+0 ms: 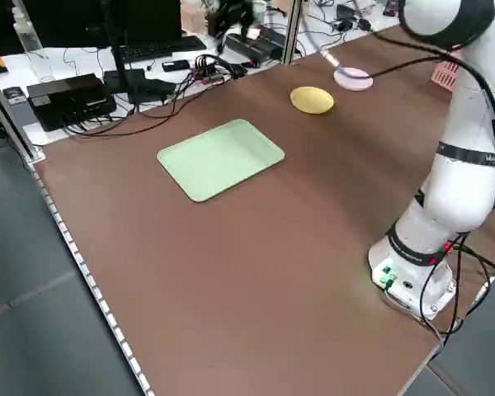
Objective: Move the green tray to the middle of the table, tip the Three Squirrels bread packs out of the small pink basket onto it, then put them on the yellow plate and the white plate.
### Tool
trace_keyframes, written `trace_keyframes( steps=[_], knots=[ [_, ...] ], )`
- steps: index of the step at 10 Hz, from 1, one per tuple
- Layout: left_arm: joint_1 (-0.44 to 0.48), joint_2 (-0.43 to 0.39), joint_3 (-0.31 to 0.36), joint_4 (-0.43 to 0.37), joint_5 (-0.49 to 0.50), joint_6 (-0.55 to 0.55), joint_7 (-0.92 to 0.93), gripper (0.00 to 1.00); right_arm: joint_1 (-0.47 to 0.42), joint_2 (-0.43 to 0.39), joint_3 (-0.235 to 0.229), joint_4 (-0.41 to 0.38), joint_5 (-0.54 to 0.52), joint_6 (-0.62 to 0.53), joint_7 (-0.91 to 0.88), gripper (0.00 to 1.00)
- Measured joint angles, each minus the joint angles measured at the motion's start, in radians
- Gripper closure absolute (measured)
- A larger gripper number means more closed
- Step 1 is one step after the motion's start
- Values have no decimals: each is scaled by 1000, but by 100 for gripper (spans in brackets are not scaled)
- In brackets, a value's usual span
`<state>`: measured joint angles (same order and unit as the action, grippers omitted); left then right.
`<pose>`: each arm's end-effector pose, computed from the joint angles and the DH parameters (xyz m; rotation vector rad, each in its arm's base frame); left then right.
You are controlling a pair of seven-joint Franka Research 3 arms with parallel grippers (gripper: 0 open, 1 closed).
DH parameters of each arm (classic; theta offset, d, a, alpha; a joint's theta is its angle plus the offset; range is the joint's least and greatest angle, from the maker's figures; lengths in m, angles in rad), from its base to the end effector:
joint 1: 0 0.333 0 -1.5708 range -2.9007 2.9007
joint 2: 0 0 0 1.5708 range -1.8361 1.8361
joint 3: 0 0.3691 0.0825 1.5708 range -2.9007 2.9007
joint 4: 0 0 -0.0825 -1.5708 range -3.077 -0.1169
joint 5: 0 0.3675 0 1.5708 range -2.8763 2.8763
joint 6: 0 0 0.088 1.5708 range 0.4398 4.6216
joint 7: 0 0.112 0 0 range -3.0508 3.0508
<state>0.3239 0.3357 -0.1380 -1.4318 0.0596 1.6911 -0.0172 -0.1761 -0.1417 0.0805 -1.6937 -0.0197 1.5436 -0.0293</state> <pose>0.6394 0.1413 0.5466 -3.1168 -0.3123 0.1161 0.4806 -0.0447 0.6865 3.1093 -0.1051 -0.0168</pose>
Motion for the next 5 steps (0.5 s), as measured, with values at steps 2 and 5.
trace_keyframes(
  steps=[2, 5],
  knots=[
    [127, 129, 3, -39, 33, 139, 119, 0, 0, 0, 0, 0, 0, 0, 0, 1],
    [256, 261, 3, -239, 40, 542, 251, 0, 0, 1, -2, 1, 0, -2, 0, 1]
  ],
)
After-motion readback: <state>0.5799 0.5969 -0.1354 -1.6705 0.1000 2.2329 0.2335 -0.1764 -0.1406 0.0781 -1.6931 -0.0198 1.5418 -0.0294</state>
